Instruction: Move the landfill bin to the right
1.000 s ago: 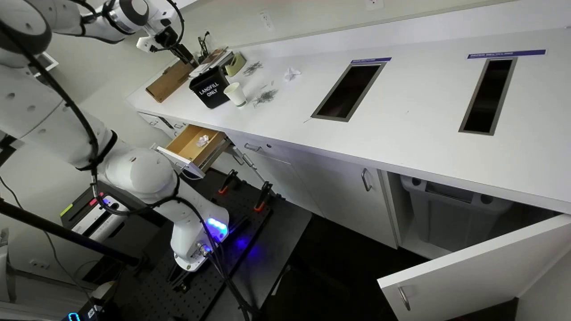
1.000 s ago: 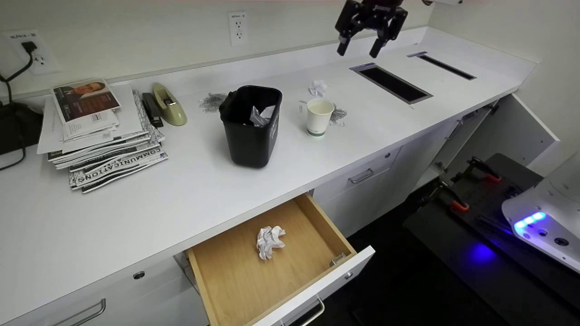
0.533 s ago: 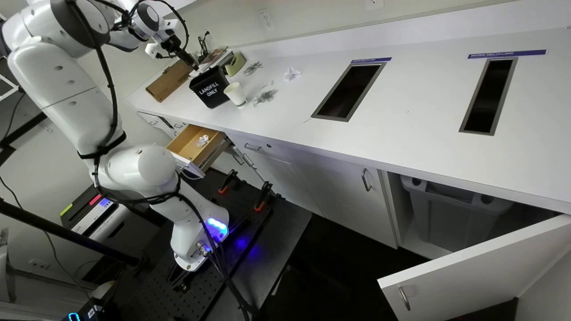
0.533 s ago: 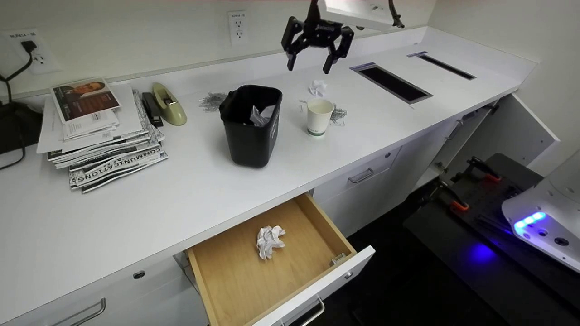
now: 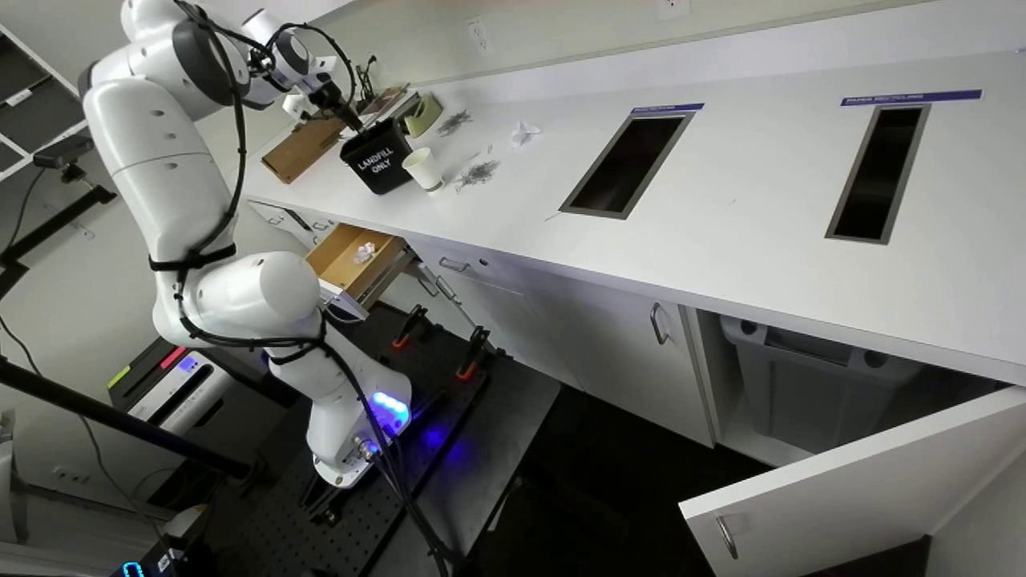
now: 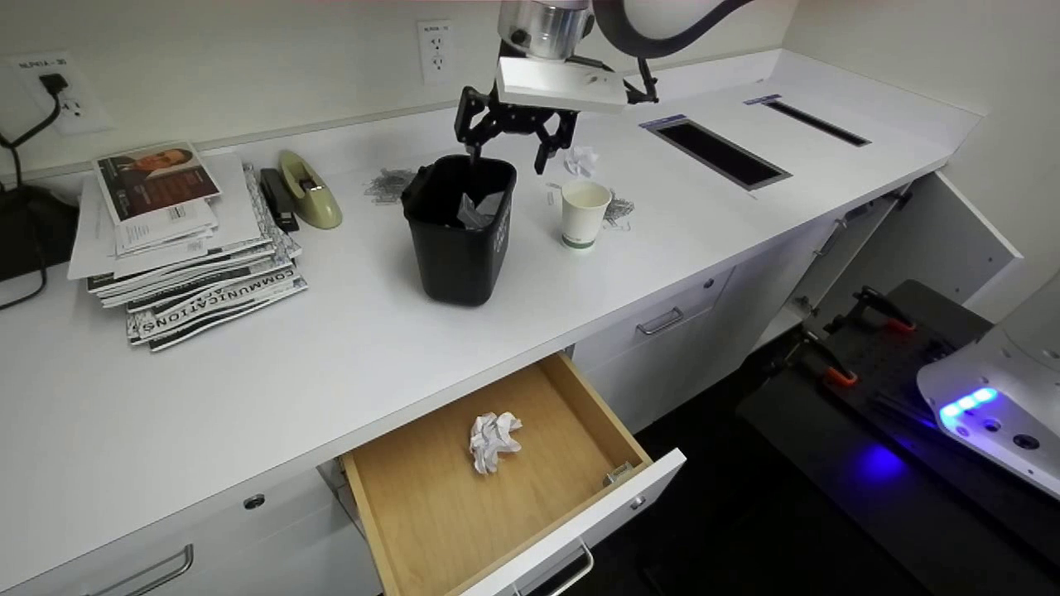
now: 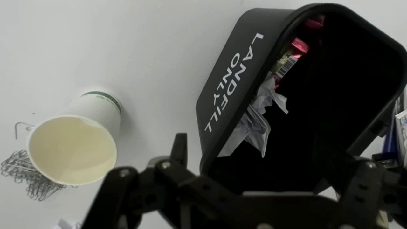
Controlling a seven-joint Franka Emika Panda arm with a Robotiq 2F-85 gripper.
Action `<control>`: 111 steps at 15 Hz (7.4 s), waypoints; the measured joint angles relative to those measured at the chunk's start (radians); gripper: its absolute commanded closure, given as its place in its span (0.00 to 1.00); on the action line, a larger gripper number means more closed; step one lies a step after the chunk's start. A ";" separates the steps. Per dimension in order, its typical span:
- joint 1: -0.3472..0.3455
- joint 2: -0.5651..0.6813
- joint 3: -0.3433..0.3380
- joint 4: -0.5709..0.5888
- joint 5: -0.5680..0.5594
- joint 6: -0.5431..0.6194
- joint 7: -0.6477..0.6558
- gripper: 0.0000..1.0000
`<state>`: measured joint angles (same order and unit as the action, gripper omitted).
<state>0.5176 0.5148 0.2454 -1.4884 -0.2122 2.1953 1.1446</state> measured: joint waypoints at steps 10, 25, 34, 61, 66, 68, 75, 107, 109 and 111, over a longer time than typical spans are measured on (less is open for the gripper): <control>0.064 0.137 -0.082 0.163 0.007 -0.112 0.056 0.44; 0.071 0.140 -0.093 0.189 0.025 -0.164 0.066 0.98; 0.006 -0.091 -0.083 0.044 0.087 -0.187 0.020 0.98; -0.758 -1.172 -0.331 -0.915 0.192 -0.266 0.001 0.98; -0.897 -1.087 -0.419 -0.905 0.186 -0.156 0.001 0.98; -0.929 -1.013 -0.432 -0.872 0.183 -0.108 0.003 0.98; -0.939 -0.689 -0.434 -0.643 0.144 -0.040 0.098 0.98; -0.873 -0.249 -0.565 -0.442 0.210 0.186 0.160 0.37; -0.869 -0.251 -0.569 -0.442 0.210 0.186 0.160 0.21; -0.861 -0.266 -0.575 -0.444 0.210 0.187 0.158 0.06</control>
<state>-0.3439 0.2489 -0.3295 -1.9321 -0.0025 2.3823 1.3027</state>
